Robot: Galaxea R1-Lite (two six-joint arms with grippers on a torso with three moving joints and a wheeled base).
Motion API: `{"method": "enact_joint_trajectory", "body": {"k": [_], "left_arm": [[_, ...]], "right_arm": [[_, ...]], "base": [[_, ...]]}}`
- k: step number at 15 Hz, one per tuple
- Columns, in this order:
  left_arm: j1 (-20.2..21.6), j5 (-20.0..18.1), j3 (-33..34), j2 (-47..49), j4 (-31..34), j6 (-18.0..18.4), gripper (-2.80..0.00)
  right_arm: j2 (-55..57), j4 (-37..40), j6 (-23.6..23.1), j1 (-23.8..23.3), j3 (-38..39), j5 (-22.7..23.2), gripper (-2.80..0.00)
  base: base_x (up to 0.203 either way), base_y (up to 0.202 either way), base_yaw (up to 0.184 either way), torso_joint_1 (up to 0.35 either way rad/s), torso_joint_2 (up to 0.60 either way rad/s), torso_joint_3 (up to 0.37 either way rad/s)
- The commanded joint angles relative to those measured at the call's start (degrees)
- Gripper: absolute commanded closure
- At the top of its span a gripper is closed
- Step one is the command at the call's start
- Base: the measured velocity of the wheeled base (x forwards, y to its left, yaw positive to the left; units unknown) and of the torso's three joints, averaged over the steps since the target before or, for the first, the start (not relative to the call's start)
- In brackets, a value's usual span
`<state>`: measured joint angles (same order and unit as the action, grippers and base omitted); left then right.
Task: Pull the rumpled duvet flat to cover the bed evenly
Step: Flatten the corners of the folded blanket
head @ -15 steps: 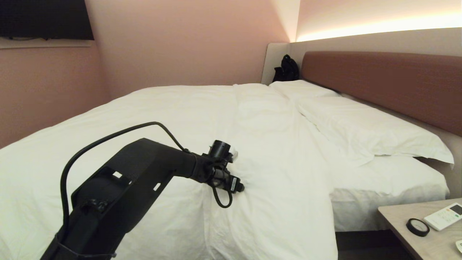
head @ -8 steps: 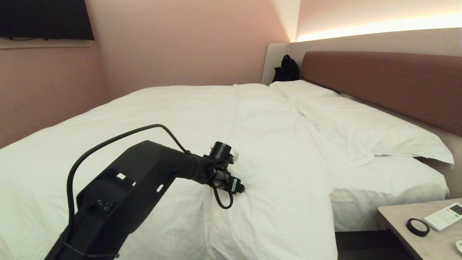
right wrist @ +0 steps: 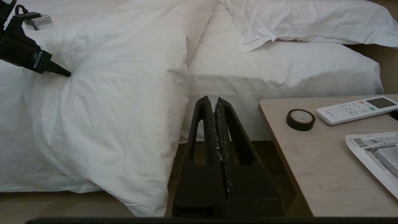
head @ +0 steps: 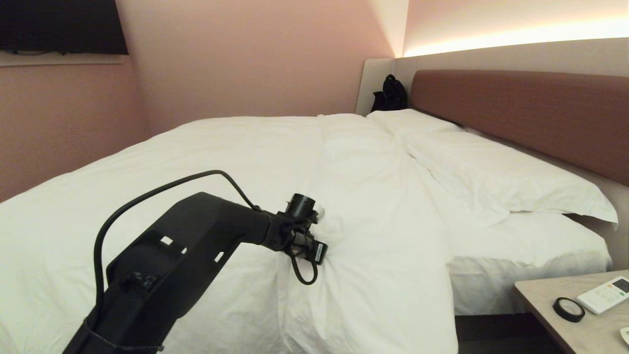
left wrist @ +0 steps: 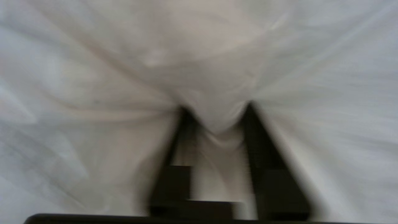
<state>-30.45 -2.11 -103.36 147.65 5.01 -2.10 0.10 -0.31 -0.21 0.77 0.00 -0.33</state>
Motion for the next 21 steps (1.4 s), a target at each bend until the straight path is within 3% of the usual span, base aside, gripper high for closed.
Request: {"method": "enact_joint_trajectory", "body": {"k": [1, 10, 17, 21], "left_arm": [[-0.2, 0.0, 0.1, -0.2, 0.0, -0.1, 0.00], [-2.8, -0.3, 4.8, -5.6, -0.4, -1.7, 0.00], [-4.6, -0.1, 6.4, -10.8, 0.2, -8.3, 0.00], [-8.0, -0.1, 10.0, -13.3, 0.1, -9.2, 0.00]], "right_arm": [[0.1, 0.0, 0.0, 0.0, 0.0, 0.0, 0.00], [0.1, 0.0, 0.0, 0.0, 0.0, -0.1, 0.00], [0.1, 0.0, 0.1, 0.0, 0.0, 0.0, 0.00], [0.1, -0.1, -0.4, 0.0, 0.0, -0.1, 0.00]], "base": [[0.000, 0.000, 0.000, 0.000, 0.00, 0.000], [0.000, 0.000, 0.000, 0.000, 0.00, 0.000], [0.000, 0.000, 0.000, 0.000, 0.00, 0.000], [0.000, 0.000, 0.000, 0.000, 0.00, 0.000]]}}
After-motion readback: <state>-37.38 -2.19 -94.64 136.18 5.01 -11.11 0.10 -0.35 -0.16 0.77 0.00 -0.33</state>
